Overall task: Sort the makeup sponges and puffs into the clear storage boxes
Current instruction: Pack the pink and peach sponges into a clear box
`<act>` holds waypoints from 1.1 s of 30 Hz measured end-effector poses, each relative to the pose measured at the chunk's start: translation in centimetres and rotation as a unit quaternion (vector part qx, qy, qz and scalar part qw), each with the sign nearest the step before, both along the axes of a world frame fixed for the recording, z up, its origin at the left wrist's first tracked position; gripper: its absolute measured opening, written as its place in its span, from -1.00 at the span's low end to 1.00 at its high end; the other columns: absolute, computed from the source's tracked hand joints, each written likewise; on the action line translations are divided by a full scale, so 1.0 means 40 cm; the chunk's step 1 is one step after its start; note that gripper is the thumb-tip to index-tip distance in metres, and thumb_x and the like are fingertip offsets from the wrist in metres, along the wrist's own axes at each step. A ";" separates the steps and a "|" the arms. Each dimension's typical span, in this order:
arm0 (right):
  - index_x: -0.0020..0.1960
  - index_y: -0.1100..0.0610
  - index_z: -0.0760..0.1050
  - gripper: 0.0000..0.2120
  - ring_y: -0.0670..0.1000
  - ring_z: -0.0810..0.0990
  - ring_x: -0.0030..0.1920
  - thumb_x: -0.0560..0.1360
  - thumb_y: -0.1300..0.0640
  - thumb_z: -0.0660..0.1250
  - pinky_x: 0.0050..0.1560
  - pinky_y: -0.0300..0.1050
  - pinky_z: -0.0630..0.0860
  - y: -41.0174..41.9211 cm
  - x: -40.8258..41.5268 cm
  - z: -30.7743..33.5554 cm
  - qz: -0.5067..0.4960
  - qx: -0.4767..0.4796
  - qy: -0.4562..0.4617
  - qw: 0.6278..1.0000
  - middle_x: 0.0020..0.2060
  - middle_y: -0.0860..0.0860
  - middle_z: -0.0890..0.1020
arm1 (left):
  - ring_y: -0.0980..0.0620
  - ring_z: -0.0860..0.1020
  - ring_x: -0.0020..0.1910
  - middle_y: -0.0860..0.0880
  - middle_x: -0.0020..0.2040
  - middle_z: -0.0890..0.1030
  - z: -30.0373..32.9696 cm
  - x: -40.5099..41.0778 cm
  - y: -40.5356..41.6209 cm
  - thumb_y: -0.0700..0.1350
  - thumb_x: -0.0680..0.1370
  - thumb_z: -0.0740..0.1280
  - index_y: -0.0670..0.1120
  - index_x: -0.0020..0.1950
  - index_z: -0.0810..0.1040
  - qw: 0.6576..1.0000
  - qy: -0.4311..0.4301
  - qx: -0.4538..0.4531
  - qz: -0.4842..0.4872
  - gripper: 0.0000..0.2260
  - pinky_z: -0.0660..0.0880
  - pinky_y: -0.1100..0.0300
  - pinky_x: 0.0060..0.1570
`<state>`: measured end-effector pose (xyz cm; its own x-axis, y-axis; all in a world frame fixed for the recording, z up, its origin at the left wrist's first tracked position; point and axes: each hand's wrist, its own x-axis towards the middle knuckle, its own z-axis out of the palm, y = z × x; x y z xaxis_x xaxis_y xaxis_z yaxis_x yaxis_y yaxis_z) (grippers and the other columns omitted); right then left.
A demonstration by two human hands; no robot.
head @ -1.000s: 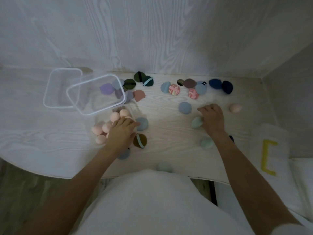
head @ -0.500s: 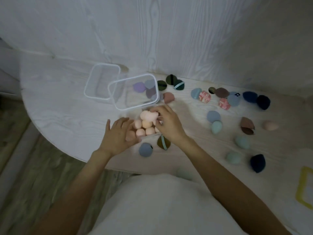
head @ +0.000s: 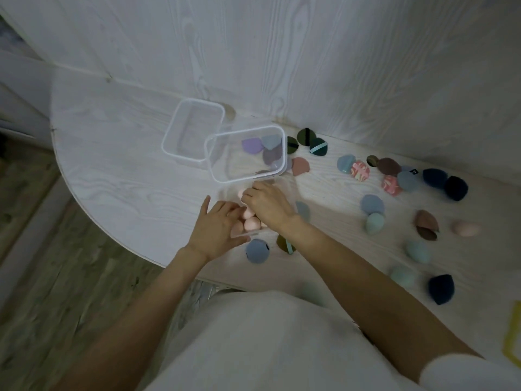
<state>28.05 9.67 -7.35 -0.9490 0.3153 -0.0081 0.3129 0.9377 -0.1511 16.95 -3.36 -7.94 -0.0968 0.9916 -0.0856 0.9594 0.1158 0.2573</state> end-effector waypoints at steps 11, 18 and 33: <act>0.02 0.19 0.45 -0.87 0.12 0.56 -0.11 0.52 0.26 0.16 -0.19 -0.03 0.48 -0.007 -0.029 0.031 -0.087 -0.009 -0.142 0.986 -0.07 0.12 0.60 | -0.04 0.38 0.31 -0.02 0.29 0.46 -0.001 -0.012 -0.008 0.18 0.40 0.39 -0.03 0.37 0.40 1.000 -0.006 -0.012 -0.009 -0.40 0.00 -0.17 0.40; 0.20 0.08 0.45 -0.70 0.08 0.52 0.04 0.49 0.26 0.19 -0.07 -0.06 0.46 -0.009 0.028 0.055 -0.177 -0.172 0.002 0.969 0.19 0.00 0.50 | -0.04 0.24 0.37 0.00 0.33 0.37 0.055 0.005 0.011 0.25 0.40 0.34 -0.01 0.41 0.28 0.997 -0.004 -0.081 -0.012 -0.33 -0.06 -0.18 0.40; 0.05 0.13 0.57 -0.84 -0.01 0.56 -0.15 0.51 0.25 0.27 -0.11 -0.13 0.46 -0.053 0.750 0.095 -0.568 -0.141 0.150 0.797 -0.02 0.06 0.61 | -0.06 0.51 0.07 -0.04 0.10 0.58 0.063 0.405 0.281 0.03 0.52 0.24 -0.03 0.28 0.46 0.958 -0.130 0.037 -0.253 -0.65 0.47 0.05 0.03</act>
<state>58.04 7.53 -3.57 -0.0261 0.9981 -0.0563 0.8457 -0.0080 -0.5336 33.14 7.88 -5.44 0.4125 0.9105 0.0305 0.7902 -0.3743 0.4852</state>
